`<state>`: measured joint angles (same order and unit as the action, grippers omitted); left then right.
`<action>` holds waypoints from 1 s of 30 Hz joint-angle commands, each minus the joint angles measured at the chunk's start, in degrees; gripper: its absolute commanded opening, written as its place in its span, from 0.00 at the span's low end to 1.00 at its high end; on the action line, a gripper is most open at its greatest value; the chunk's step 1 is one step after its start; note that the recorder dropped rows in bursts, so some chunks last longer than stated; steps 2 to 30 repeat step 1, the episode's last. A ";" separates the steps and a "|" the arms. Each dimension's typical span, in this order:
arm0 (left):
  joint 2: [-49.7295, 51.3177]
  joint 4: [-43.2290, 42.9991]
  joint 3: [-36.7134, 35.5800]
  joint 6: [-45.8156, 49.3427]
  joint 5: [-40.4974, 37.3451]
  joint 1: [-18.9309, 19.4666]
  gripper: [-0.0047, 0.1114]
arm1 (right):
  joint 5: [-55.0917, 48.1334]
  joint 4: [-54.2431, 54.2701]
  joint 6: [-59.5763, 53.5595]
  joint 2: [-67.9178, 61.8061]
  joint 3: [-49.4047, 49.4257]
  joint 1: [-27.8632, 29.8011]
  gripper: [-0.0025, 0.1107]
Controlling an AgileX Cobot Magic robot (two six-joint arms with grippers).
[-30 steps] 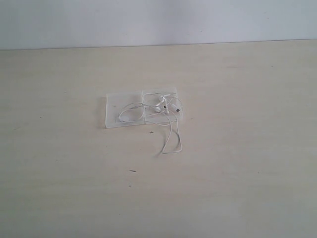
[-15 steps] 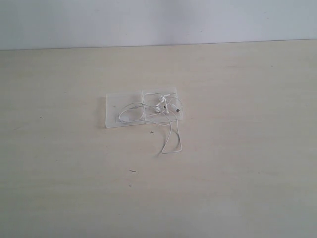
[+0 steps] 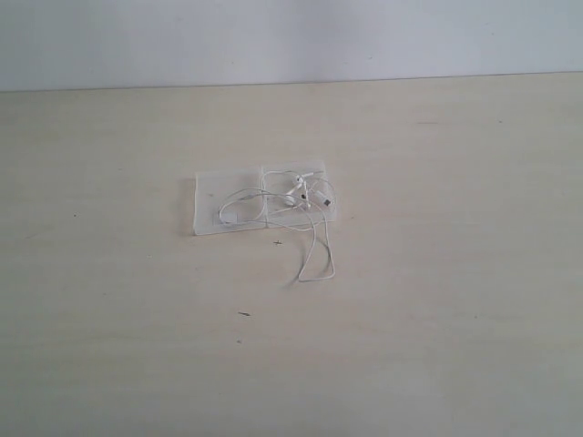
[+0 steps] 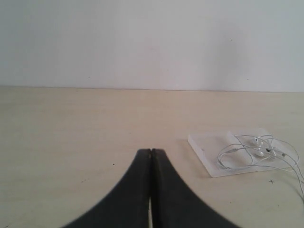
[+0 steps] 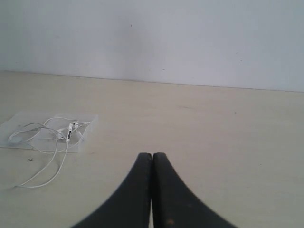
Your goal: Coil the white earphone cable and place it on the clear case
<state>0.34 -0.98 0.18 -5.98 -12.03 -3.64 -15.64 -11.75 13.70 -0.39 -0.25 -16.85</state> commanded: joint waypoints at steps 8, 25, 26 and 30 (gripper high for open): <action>-0.02 -0.17 -0.18 -0.25 0.51 -0.36 0.04 | 0.33 -0.62 -0.02 0.39 0.25 0.21 0.02; -0.02 -0.17 -0.18 -0.25 0.51 -0.36 0.04 | 0.33 -0.62 -0.02 0.39 0.25 0.21 0.02; -0.02 -0.17 -0.18 -0.25 0.51 -0.36 0.04 | 0.33 -0.62 -0.02 0.39 0.25 0.21 0.02; -0.02 -0.17 -0.18 -0.25 0.51 -0.36 0.04 | 0.33 -0.62 -0.02 0.39 0.25 0.21 0.02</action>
